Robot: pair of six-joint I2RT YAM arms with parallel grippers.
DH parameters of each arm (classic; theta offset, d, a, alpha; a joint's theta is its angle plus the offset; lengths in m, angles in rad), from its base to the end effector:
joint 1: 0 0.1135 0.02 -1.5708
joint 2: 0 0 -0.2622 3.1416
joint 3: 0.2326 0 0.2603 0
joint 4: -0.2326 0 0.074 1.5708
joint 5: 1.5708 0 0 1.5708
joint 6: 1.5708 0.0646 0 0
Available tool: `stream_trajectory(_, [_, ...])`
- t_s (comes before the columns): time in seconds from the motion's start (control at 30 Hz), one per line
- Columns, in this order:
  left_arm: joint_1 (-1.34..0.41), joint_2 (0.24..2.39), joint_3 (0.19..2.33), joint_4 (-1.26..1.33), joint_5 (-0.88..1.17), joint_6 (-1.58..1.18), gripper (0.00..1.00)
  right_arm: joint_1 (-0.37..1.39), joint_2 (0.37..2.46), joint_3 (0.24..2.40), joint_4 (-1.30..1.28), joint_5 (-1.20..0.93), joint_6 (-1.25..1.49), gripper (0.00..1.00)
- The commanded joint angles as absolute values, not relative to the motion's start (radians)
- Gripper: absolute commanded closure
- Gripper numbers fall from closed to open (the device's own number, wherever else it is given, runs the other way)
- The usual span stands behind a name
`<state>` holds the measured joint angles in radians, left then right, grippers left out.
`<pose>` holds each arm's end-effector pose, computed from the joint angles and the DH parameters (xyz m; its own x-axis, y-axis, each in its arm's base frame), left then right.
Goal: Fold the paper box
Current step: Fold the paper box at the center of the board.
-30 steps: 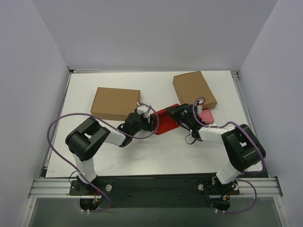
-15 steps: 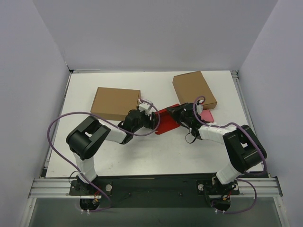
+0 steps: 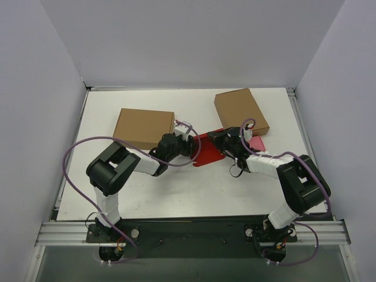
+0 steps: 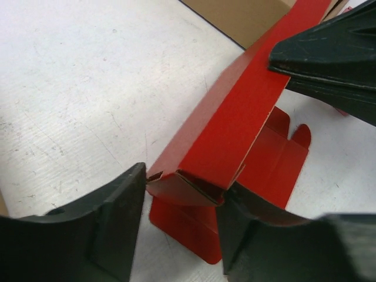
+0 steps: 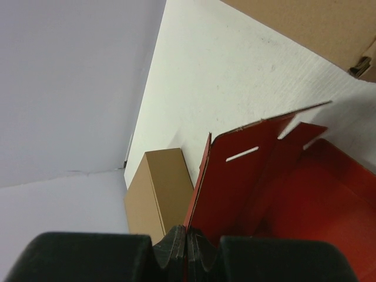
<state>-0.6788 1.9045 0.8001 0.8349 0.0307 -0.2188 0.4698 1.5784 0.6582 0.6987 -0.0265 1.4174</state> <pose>0.3155 -0.2570 0.1251 -0.3435 -0.0016 -0.9392 0.5901 0.7776 -0.2172 0.3187 0.1637 0.1800 -0.4999 0.8541 -0.1433 0.1209 0.2327 0.9650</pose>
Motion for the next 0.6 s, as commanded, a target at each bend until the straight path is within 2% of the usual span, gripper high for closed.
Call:
stream_trajectory(0.0, [-0.676,1.911,0.853,0.922,0.012,-0.21,0.59,0.479,1.589,0.672,0.626,-0.06,1.399,1.0])
stream_trajectory(0.1, [-0.676,1.913,0.851,0.934,0.026,-0.209,0.69,0.48,1.585,0.669,0.626,-0.06,1.397,0.98])
stream_trajectory(0.37, [-0.678,1.908,0.828,0.965,0.048,-0.204,0.84,0.483,1.571,0.667,0.621,-0.063,1.388,0.84])
stream_trajectory(0.5, [-0.669,1.887,0.825,0.924,0.106,-0.21,0.87,0.483,1.523,0.652,0.605,-0.078,1.359,0.61])
stream_trajectory(0.57, [-0.652,1.869,0.828,0.894,0.201,-0.227,0.87,0.482,1.45,0.641,0.585,-0.097,1.332,0.56])
